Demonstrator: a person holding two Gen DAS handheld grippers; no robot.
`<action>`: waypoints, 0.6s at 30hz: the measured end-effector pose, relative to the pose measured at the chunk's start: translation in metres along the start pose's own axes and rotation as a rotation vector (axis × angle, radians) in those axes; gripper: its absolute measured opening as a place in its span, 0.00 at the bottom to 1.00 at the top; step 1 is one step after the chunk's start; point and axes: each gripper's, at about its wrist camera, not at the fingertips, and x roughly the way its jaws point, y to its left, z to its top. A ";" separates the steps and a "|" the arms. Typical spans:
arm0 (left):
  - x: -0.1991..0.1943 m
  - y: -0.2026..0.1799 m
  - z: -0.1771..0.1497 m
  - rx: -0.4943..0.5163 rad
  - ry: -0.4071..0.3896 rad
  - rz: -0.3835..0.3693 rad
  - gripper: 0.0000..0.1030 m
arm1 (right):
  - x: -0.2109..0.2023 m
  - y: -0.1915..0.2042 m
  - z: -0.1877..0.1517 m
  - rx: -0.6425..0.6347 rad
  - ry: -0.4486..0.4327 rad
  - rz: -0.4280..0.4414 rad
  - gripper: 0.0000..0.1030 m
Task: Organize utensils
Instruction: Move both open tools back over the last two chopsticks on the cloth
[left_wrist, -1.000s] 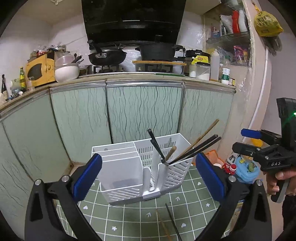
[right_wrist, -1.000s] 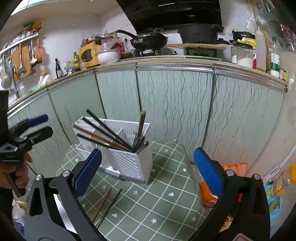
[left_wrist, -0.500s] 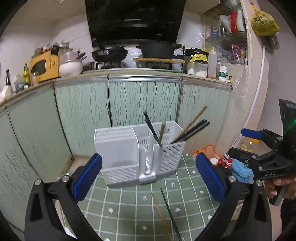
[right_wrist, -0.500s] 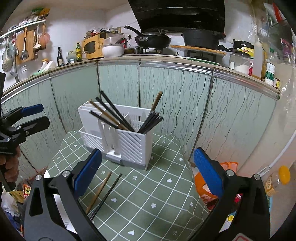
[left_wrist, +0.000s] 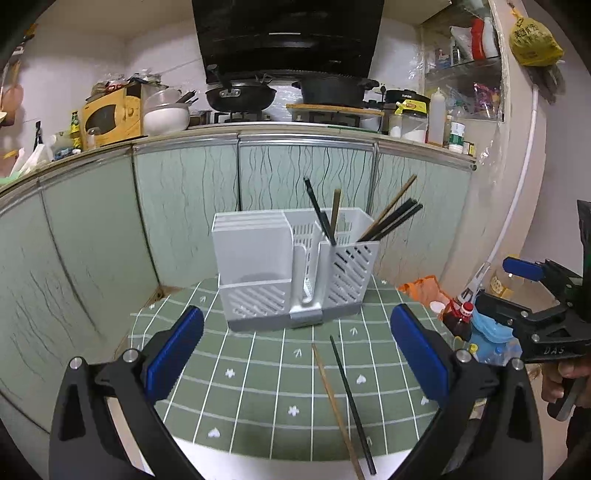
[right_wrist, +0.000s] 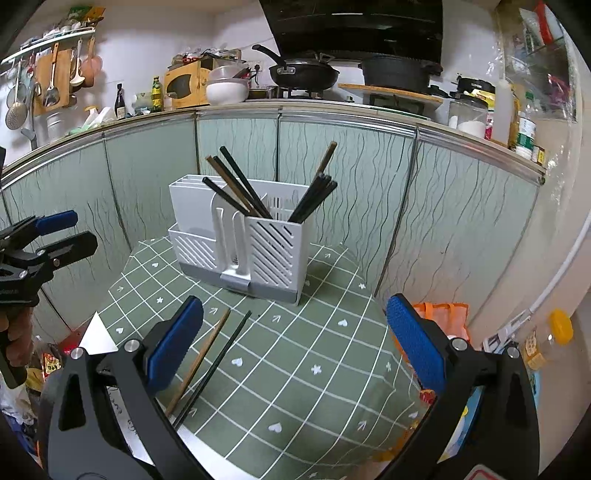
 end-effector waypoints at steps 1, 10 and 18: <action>-0.001 0.000 -0.003 -0.002 0.001 -0.001 0.96 | -0.002 0.001 -0.004 0.006 0.001 0.002 0.93; -0.014 -0.006 -0.044 -0.009 0.029 0.020 0.96 | -0.008 0.017 -0.042 0.013 0.017 0.005 0.93; -0.012 0.000 -0.082 -0.020 0.059 0.030 0.96 | -0.001 0.033 -0.081 0.007 0.039 0.012 0.93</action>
